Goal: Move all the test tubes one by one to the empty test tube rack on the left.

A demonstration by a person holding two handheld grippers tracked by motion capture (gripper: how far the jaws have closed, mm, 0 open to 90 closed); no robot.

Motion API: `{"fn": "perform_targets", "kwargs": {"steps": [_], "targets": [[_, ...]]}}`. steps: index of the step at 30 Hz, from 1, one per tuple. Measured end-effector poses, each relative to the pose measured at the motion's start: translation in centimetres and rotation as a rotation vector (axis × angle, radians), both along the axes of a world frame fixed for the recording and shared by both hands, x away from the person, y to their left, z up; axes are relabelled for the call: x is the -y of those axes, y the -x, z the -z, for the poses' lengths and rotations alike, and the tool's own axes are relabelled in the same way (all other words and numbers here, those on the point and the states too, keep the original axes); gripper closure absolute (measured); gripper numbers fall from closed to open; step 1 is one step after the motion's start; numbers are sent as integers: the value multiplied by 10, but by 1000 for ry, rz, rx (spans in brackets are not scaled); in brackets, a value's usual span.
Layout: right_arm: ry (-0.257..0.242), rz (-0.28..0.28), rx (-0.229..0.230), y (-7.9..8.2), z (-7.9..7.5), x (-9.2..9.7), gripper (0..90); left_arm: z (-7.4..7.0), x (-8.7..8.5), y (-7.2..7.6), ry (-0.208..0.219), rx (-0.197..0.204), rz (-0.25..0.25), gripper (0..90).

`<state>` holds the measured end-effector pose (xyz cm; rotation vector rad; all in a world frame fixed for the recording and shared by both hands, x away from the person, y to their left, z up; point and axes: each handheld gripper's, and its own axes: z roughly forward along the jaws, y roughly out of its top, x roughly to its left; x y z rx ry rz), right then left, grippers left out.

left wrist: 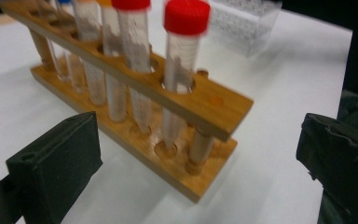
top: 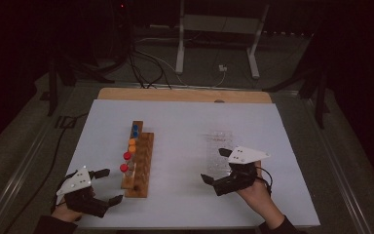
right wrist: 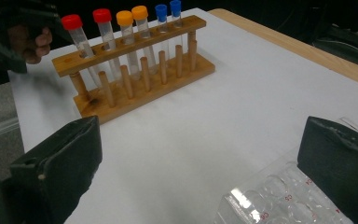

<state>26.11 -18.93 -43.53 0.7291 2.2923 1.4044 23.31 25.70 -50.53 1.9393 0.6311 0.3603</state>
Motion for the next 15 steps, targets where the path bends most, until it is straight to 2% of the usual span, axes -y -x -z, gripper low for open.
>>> {"fn": "perform_targets", "kwargs": {"steps": [3, 5, 8, 13, 15], "targets": [[-1, 2, 2, 0, 0, 0, 0, 0, 3, -1, -11, -10, -17, 6], [-3, 4, 2, -1, 0, 1, 0, 2, 5, -3, -37, -21, -21, 6], [-5, 6, 0, -1, 0, 2, 0, 7, 8, -4, -49, -38, -12, 6], [-4, 5, -1, -1, 0, 2, 0, 8, 13, -3, -96, -18, 0, 6], [-2, 3, -3, -1, 1, 1, 0, 8, 13, -3, -100, -14, 0, 6]]}}
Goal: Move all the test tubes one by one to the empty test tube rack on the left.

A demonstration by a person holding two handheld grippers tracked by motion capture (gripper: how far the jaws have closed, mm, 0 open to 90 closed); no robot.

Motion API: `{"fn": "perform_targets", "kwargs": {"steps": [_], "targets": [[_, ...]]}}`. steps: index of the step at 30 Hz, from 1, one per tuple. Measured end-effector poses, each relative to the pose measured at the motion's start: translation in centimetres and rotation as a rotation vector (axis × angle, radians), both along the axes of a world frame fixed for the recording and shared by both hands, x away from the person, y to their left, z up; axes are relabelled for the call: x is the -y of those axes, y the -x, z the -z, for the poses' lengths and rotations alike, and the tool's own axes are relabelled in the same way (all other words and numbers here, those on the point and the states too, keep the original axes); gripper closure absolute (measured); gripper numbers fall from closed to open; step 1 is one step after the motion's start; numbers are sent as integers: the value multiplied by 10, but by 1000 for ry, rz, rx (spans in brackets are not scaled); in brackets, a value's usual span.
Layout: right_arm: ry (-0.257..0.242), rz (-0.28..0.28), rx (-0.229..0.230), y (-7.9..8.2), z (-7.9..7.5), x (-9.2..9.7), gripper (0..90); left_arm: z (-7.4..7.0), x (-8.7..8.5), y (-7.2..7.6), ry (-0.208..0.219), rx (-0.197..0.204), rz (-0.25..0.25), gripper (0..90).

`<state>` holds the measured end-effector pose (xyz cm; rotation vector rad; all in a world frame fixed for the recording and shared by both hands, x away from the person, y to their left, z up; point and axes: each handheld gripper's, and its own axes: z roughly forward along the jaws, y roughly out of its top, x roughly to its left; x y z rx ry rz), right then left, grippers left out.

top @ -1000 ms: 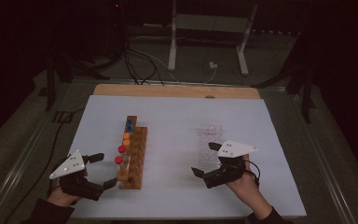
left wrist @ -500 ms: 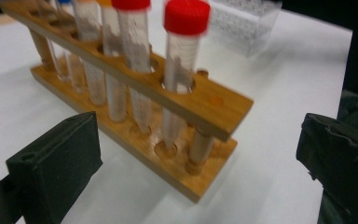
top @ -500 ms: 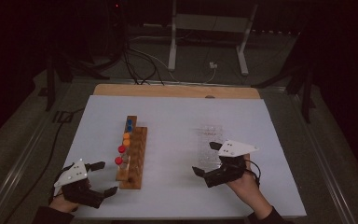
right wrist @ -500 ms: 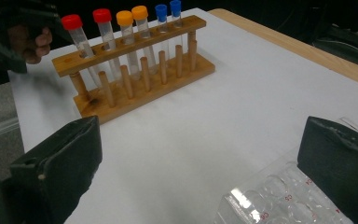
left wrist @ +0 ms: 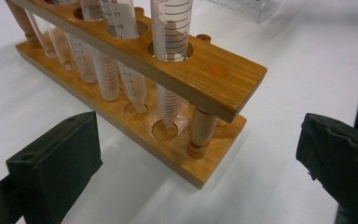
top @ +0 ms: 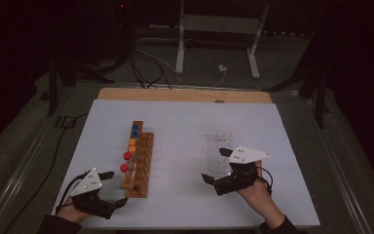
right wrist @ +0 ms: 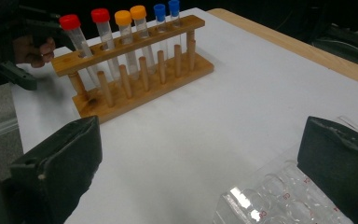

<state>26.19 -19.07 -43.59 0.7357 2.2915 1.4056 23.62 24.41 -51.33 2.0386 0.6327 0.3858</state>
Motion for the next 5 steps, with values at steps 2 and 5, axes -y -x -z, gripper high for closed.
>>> {"fn": "perform_targets", "kwargs": {"steps": [2, 5], "targets": [[2, 1, 1, 0, 0, 0, 0, 0, -1, 0, 11, -5, 0, 6], [2, 2, 3, 0, 0, 0, 0, 1, -1, -1, 10, -14, 5, 6]]}}
